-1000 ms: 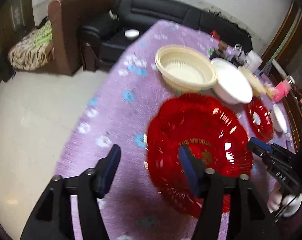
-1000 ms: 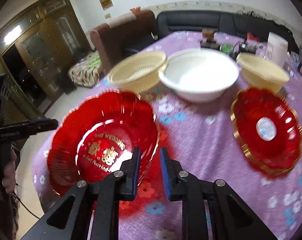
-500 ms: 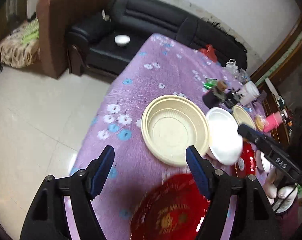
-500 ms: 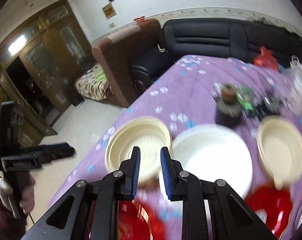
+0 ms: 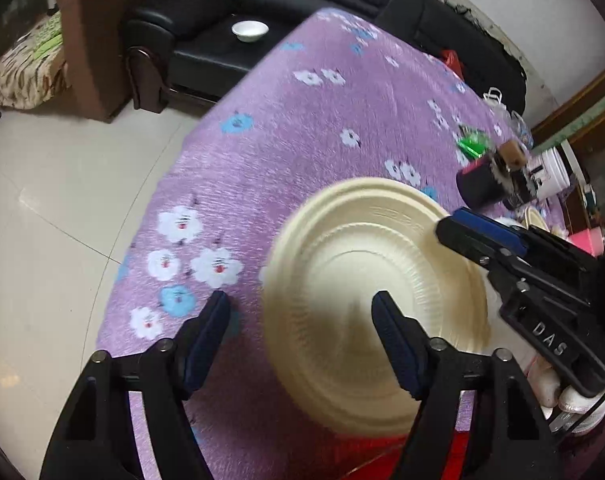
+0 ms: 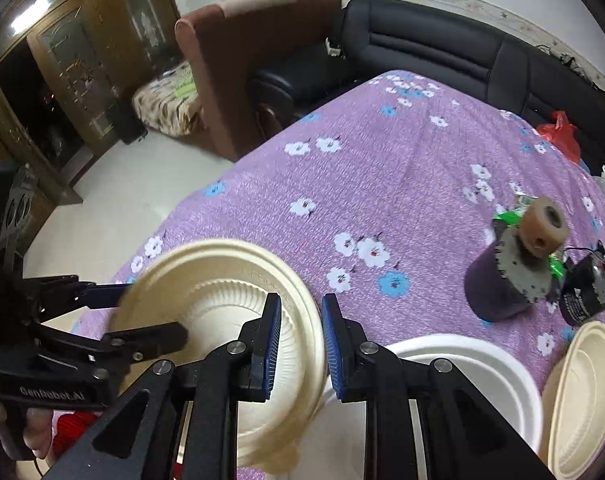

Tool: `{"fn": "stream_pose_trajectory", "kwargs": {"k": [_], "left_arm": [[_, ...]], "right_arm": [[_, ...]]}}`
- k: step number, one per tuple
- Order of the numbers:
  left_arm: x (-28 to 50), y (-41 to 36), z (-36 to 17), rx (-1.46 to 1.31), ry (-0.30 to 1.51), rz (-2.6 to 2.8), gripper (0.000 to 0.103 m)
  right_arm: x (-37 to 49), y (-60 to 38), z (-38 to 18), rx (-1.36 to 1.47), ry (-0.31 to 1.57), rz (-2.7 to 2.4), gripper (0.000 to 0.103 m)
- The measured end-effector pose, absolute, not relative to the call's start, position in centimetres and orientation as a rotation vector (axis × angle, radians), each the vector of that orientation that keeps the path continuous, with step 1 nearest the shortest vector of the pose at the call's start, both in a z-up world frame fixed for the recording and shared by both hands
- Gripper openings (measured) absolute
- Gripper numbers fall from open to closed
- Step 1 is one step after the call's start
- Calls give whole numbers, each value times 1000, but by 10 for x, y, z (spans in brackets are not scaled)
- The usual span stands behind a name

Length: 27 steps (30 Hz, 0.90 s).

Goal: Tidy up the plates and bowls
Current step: 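Grasp the cream plastic bowl rim with the right gripper, then lower the cream bowl onto the red plate and open the right gripper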

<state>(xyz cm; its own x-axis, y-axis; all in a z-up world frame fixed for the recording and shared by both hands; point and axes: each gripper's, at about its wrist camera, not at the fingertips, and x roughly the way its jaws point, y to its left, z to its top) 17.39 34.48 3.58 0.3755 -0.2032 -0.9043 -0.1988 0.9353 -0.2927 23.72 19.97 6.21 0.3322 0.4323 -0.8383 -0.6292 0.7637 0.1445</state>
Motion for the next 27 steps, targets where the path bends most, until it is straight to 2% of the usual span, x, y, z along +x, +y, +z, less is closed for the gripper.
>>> {"fn": "stream_pose_trajectory", "kwargs": {"k": [1, 2, 4, 6, 7, 13, 18, 24, 27], "left_arm": [[175, 343, 34, -384, 1201, -19, 45], [177, 342, 33, -385, 1213, -34, 40], [175, 341, 33, -352, 1214, -6, 37], [171, 343, 37, -343, 1202, 11, 26], [168, 346, 41, -359, 1193, 10, 24], [135, 349, 97, -332, 1080, 24, 24], [78, 333, 146, -244, 1006, 55, 24], [10, 304, 151, -158, 968, 96, 24], [-8, 294, 134, -161, 979, 89, 29]], "right_arm": [[236, 201, 60, -227, 1021, 700, 23], [236, 202, 59, -228, 1023, 700, 20], [234, 201, 59, -222, 1023, 691, 10], [233, 196, 63, -192, 1012, 686, 9], [230, 193, 68, -174, 1001, 685, 9], [199, 186, 119, -109, 897, 709, 9], [149, 174, 158, -82, 838, 758, 9], [80, 155, 155, -91, 845, 778, 9], [56, 144, 137, -81, 870, 765, 9]]}}
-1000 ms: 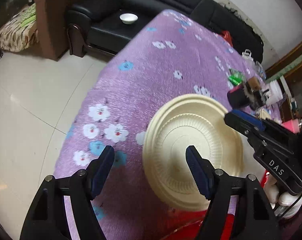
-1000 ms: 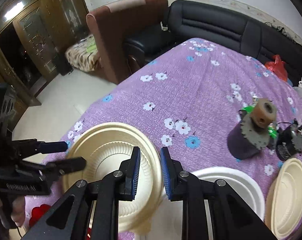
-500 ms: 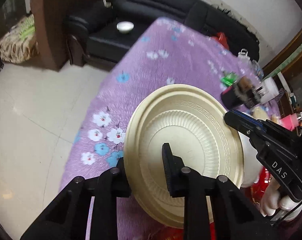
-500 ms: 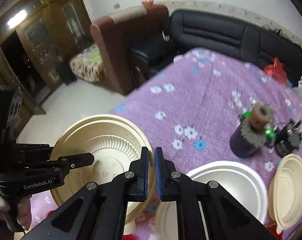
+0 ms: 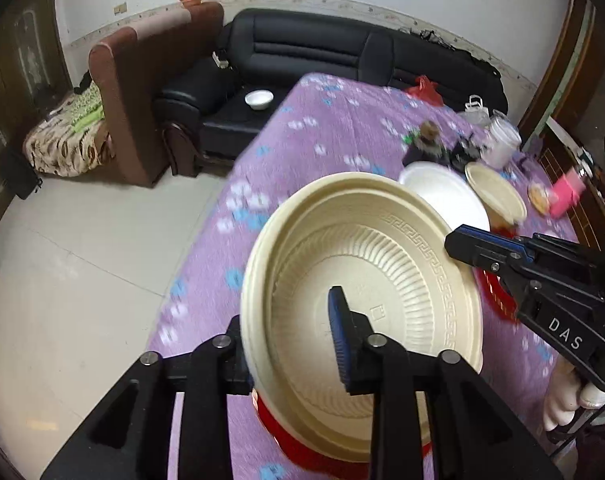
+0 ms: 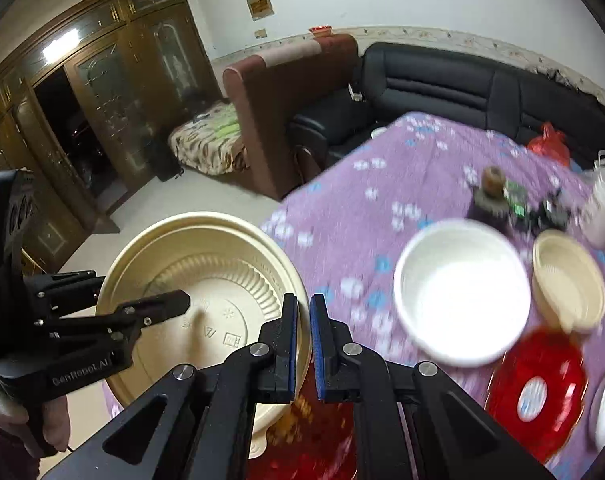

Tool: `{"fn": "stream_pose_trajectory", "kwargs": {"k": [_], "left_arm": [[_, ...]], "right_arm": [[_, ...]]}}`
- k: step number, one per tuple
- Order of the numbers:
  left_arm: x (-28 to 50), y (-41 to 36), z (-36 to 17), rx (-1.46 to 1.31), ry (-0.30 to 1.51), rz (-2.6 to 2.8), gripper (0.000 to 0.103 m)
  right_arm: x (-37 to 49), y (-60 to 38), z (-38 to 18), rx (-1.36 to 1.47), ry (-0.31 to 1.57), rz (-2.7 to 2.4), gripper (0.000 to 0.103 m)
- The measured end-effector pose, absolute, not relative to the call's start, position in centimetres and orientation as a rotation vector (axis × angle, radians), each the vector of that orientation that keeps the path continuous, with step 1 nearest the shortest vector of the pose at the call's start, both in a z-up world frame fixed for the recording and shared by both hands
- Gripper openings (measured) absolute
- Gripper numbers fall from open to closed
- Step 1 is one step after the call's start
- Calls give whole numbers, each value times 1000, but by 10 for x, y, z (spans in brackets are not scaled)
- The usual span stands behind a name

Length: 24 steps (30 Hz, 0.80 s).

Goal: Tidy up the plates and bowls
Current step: 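Lower the cream bowl onto the red plate and open the right gripper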

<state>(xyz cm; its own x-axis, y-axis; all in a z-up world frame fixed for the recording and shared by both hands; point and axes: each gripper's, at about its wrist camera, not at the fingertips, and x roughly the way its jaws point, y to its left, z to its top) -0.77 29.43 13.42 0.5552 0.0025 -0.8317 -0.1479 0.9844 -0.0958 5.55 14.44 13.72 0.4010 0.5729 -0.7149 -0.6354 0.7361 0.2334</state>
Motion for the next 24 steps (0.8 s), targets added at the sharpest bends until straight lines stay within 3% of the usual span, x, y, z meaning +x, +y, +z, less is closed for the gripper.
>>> {"fn": "stream_pose_trajectory", "kwargs": {"k": [12, 16, 24], "left_arm": [[-12, 271, 66, -216, 1083, 66, 30], [-11, 273, 53, -259, 1102, 75, 46], [-26, 268, 60, -313, 1072, 63, 56]], "right_arm": [[53, 119, 71, -6, 974, 697, 10], [49, 122, 63, 0, 966, 707, 10], [30, 110, 76, 25, 869, 720, 10]]}}
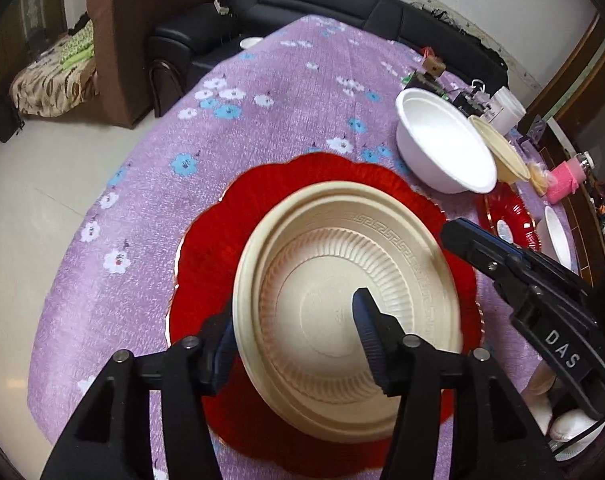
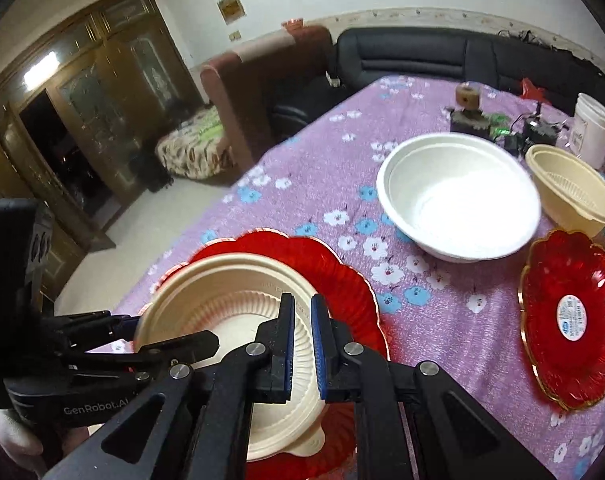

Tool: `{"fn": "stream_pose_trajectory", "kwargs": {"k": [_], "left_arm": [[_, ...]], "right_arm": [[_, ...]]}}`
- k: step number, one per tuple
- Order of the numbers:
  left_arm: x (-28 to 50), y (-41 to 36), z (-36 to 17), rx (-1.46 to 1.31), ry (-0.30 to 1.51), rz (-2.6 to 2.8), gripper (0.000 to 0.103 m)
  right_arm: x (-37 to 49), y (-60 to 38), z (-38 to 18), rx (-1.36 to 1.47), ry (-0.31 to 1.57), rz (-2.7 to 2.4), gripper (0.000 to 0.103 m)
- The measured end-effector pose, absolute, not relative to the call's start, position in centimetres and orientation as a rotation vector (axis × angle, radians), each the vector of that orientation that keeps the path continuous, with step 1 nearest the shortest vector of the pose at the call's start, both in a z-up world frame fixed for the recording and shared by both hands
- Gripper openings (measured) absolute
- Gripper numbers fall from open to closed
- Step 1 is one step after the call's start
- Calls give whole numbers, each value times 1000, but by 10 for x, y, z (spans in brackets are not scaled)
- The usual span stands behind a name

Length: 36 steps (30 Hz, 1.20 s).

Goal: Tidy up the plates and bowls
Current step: 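Lower the cream bowl onto the red plate and open the right gripper, then grasp the rim of the red plate with the blue sticker using the right gripper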

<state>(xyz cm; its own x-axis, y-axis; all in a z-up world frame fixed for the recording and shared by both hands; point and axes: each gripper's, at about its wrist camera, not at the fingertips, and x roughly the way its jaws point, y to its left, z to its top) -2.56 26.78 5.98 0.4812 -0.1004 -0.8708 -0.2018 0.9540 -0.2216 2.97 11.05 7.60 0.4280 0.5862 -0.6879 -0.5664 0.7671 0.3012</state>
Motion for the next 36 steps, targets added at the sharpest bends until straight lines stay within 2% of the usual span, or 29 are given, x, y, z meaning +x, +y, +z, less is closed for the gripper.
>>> {"fn": "stream_pose_trajectory", "kwargs": {"k": [4, 11, 12, 13, 16, 17, 26, 36], "left_arm": [[-42, 264, 78, -268, 1000, 124, 69], [-79, 230, 108, 8, 815, 329, 72], [-88, 221, 114, 38, 783, 343, 75], [-98, 210, 120, 63, 747, 351, 80], [-126, 182, 133, 88, 666, 330, 87], [-134, 172, 136, 88, 649, 314, 87], [-161, 107, 141, 147, 636, 188, 87], [-162, 76, 136, 210, 647, 152, 87]], "right_arm": [[11, 87, 89, 37, 821, 717, 11], [-23, 27, 97, 85, 774, 690, 11], [-31, 16, 98, 97, 762, 680, 12], [-36, 7, 98, 111, 754, 674, 13], [-53, -20, 93, 172, 746, 652, 22], [-57, -27, 91, 186, 747, 643, 25], [-83, -71, 80, 192, 732, 583, 28], [-81, -94, 72, 223, 735, 550, 31]]}}
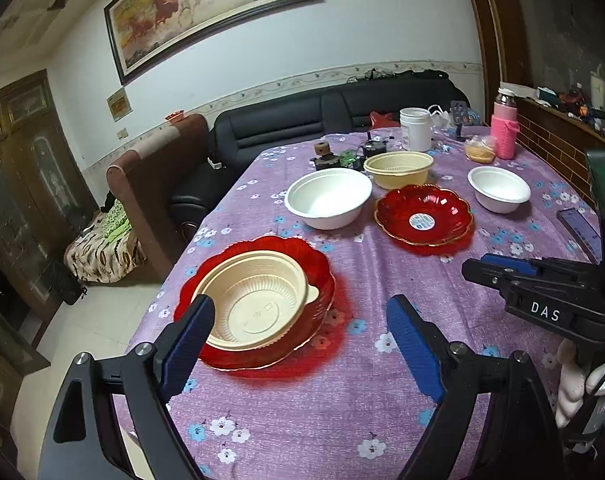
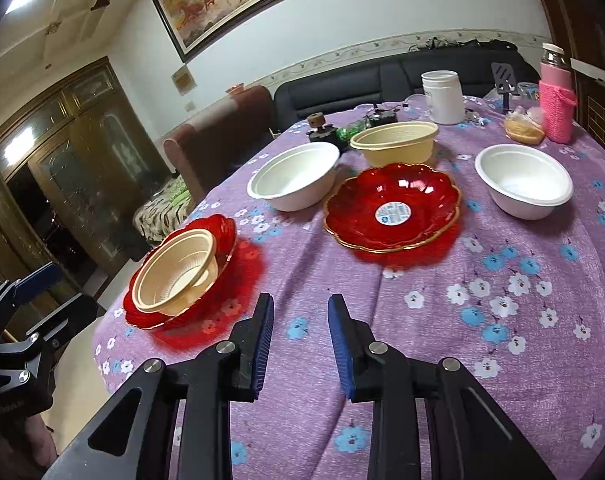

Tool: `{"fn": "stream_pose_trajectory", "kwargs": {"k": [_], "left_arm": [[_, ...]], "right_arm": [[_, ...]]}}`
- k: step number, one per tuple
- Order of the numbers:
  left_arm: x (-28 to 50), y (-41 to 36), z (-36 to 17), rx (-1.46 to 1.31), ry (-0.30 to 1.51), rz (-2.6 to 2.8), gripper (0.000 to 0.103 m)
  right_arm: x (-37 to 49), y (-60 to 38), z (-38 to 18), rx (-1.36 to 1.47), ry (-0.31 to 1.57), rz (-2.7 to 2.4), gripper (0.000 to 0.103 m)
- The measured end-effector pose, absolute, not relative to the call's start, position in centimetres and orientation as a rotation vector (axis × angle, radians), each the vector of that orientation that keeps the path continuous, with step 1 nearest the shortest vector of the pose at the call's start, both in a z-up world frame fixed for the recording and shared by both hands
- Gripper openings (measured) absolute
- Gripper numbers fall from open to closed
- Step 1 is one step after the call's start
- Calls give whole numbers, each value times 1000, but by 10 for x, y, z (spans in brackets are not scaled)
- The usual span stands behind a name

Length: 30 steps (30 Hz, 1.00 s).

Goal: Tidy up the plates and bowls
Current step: 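Grasp the rim of the red plate with the blue sticker using the right gripper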

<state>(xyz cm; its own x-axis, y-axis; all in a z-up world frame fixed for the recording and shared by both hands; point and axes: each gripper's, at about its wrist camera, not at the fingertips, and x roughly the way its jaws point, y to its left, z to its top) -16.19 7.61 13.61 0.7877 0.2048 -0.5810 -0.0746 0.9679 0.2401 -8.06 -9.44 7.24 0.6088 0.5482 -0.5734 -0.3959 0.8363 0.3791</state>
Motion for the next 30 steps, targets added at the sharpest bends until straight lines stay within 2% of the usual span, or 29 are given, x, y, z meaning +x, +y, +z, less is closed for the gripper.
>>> {"fn": "stream_pose_trajectory", "kwargs": {"k": [15, 24, 30], "left_arm": [[-133, 62, 109, 228, 745, 111, 88], [-120, 71, 98, 180, 791, 94, 87], [-120, 75, 100, 173, 790, 89, 87]], "right_arm": [[-48, -133, 47, 298, 785, 459, 31], [23, -156, 32, 487, 829, 334, 31], [73, -141, 23, 502, 856, 249, 32]]}}
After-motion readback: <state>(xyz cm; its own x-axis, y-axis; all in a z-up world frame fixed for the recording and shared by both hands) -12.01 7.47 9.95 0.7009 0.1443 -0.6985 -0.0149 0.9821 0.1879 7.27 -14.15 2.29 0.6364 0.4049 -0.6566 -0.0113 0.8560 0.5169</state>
